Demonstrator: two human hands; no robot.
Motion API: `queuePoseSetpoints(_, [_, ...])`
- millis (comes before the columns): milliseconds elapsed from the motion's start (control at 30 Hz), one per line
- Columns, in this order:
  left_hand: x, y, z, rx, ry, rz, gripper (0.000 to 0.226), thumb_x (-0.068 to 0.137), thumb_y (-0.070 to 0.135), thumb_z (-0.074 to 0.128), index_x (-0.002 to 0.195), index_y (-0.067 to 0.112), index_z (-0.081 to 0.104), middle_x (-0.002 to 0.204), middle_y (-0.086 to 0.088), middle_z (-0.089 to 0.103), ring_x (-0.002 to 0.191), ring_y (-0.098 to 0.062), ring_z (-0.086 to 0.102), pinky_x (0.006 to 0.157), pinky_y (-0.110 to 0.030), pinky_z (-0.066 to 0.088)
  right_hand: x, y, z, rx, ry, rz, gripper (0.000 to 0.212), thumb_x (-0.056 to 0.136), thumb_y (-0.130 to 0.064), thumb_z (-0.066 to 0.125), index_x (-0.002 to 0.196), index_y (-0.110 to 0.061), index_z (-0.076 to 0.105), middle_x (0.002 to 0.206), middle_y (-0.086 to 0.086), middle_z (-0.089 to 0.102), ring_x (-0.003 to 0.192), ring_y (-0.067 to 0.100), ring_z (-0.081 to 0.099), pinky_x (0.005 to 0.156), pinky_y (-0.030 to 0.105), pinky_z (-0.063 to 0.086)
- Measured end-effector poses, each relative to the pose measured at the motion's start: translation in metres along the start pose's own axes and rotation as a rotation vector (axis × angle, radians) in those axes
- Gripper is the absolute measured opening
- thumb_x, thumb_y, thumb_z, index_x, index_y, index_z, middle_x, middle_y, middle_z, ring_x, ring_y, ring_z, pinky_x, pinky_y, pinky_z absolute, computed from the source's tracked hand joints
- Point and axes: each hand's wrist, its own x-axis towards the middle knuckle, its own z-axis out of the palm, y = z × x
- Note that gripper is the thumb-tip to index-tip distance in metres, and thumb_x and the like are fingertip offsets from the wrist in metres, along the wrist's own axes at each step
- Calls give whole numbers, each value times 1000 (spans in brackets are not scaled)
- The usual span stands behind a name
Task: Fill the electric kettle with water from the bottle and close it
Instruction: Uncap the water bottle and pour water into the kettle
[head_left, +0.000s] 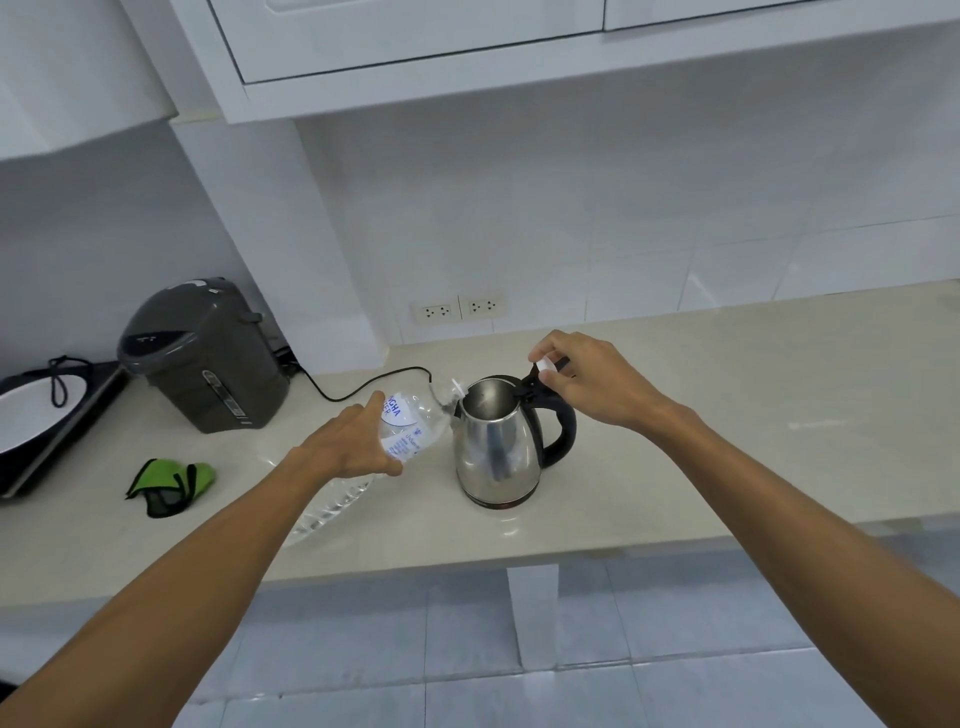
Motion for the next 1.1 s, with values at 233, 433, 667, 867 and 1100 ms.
queuePoseSetpoints(233, [4,4,-1,92,-6,-18,78,65,44,88,113,25,30,105,-8,57,90,-32,61,63,-36,45,-6,7,4,13,-6,23,16,100,-27,58,113,-31,65,109,-5,67,97,12,66,92,46,56])
queuePoseSetpoints(433, [7,9,-2,124,-4,-32,88,61,47,89,127,19,36,107,-8,57,89,-31,64,69,-39,55,-11,12,1,20,1,43,18,99,-27,57,115,-29,66,109,-6,68,96,12,67,91,47,56])
queuePoseSetpoints(667, [16,15,-6,155,-8,-39,94,66,44,90,137,16,34,104,-7,55,85,-29,63,71,-40,56,-15,17,2,32,-2,62,17,100,-24,57,114,-27,67,106,-9,68,92,11,67,90,48,56])
queuePoseSetpoints(867, [19,13,-7,185,-14,-43,93,67,44,91,136,16,35,101,-6,56,85,-29,64,76,-44,60,-13,21,3,31,-1,62,17,99,-25,56,113,-29,66,104,-13,67,91,8,66,91,48,55])
queuePoseSetpoints(1100, [18,9,-4,197,-20,-41,87,63,46,89,125,18,36,103,-6,57,87,-30,65,77,-47,61,-8,21,5,24,-8,58,17,99,-26,56,113,-30,66,107,-10,69,92,7,67,90,48,56])
